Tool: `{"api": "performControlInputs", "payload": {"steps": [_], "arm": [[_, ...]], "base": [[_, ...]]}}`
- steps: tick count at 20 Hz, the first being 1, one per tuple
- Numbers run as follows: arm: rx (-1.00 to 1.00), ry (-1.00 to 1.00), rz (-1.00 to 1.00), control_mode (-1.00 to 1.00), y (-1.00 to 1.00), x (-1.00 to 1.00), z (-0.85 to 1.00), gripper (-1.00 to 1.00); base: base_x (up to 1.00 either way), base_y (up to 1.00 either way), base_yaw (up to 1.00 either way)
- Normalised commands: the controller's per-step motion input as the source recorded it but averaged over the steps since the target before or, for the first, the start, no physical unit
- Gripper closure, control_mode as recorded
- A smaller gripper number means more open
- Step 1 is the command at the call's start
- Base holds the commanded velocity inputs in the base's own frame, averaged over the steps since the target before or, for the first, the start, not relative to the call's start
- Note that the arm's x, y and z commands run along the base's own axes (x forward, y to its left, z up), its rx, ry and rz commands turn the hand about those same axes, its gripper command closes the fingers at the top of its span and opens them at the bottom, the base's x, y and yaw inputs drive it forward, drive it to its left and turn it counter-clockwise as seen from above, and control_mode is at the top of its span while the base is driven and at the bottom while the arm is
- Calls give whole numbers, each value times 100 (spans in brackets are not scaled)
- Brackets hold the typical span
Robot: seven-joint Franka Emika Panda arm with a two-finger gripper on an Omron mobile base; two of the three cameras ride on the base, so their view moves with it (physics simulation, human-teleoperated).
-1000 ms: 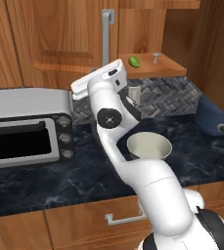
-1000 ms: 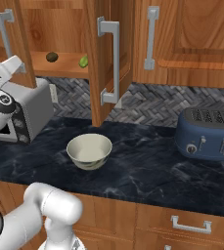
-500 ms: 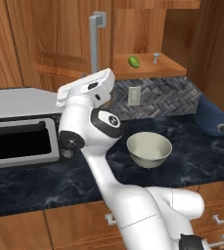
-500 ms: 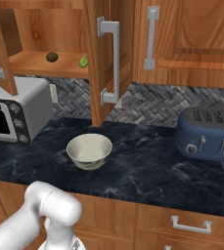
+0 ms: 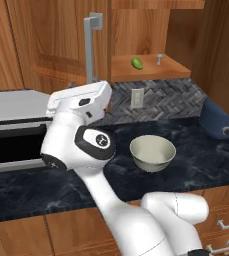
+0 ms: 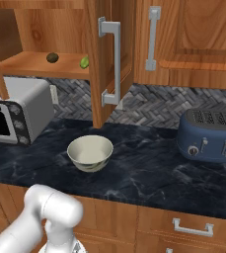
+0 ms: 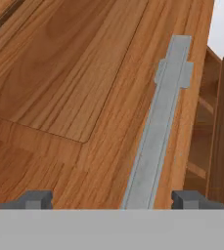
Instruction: Open the cabinet. Pick the mango and kiwi from the cabinet and place them into the bowl. Then close the cabinet.
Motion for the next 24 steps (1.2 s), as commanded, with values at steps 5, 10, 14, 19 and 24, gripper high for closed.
{"api": "performControlInputs", "payload": {"steps": [5,10,14,19,24], "arm": [[14,-27,-17,-100,27,-98,0,-100],[6,-22,-8,-100,-6,-58,2,-100],[28,-8,-24,-100,-86,-97,-3,-100],[35,8,-24,-100,-100,-63,-9,-100],[42,4,-5,-100,-100,-28,0,-100]], "base": [[0,0,0],[0,0,0],[0,0,0],[0,0,0],[0,0,0]]}}
